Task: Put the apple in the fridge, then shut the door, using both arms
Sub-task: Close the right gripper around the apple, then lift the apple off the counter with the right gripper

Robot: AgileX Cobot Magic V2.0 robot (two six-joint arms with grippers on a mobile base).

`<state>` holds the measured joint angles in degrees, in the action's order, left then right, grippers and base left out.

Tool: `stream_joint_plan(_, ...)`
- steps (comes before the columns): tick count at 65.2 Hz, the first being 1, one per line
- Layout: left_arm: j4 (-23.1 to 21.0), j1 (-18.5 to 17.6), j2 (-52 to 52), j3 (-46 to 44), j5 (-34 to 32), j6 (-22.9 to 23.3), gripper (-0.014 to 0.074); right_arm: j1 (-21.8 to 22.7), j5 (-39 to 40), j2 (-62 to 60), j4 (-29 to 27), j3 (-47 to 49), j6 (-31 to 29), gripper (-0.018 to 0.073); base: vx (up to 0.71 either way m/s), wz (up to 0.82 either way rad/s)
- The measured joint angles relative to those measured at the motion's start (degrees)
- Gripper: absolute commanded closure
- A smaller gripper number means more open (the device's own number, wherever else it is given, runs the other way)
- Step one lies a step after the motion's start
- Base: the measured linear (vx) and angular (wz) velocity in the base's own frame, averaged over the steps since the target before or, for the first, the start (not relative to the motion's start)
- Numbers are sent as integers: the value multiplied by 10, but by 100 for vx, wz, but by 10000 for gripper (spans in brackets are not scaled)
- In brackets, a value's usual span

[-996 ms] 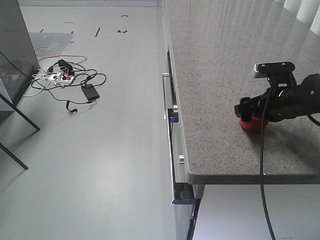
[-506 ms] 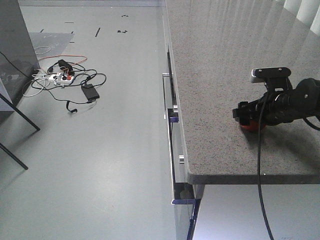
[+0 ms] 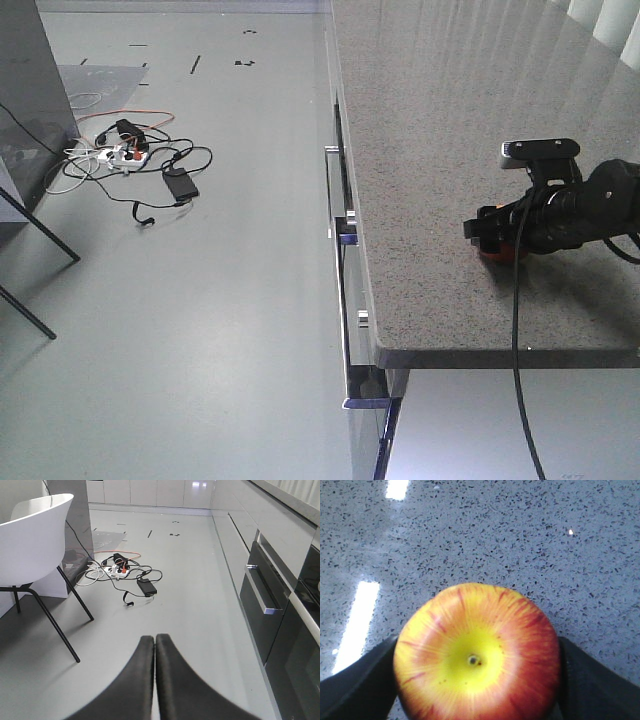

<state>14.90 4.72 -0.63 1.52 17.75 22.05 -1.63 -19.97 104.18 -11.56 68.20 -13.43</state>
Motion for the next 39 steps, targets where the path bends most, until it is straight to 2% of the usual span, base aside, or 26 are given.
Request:
stream_joint_plan(14,0,0,0,0,0,0,604,0,-21,-48,0,12,0,383,0,0)
stream_joint_plan(39,0,0,0,0,0,0,604,0,-129,-279,0,31,0,391,0,0)
